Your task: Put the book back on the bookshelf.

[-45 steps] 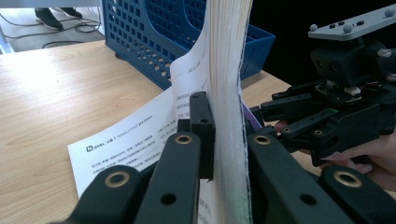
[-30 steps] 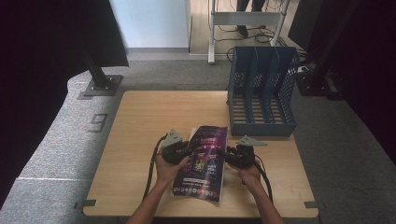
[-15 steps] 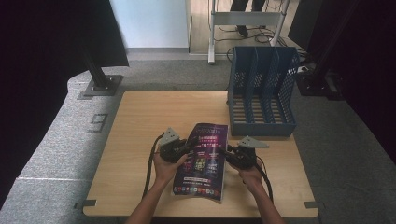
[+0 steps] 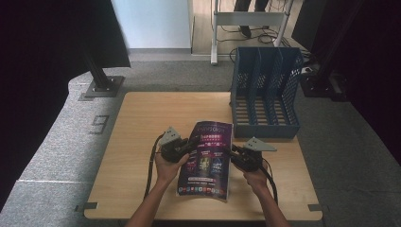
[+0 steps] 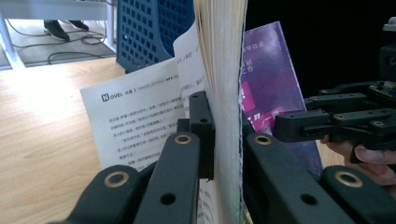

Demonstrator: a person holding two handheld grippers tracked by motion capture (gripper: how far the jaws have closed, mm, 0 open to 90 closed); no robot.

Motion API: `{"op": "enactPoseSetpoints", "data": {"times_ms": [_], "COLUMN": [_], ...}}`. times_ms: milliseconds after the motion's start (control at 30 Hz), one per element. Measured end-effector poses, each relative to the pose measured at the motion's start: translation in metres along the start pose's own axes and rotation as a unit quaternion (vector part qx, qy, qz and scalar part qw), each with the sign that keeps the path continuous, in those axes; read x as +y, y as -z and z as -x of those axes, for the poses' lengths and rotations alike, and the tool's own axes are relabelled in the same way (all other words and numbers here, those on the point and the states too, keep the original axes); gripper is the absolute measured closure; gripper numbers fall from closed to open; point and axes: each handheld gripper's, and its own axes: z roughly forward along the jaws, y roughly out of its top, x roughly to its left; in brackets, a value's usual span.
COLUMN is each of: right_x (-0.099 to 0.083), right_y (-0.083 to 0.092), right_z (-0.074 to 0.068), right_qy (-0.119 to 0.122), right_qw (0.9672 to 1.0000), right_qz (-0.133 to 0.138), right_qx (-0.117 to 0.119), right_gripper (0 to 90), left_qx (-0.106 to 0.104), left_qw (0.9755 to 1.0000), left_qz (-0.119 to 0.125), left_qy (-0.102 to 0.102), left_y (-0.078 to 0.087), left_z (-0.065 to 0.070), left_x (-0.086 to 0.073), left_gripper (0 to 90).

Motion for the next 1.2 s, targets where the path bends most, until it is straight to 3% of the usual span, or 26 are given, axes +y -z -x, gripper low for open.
{"op": "enactPoseSetpoints", "data": {"times_ms": [1200], "right_x": [0.016], "right_y": [0.011], "right_z": [-0.005], "right_qy": [0.041], "right_qw": [0.9983], "right_qz": [0.042], "right_qx": [-0.003], "right_gripper": [76.0], "left_qx": [0.006], "left_qw": [0.9999], "left_qz": [0.007], "left_qy": [-0.014], "left_y": [0.001], "left_z": [-0.001], "left_x": [0.017], "left_gripper": [86.2]}}
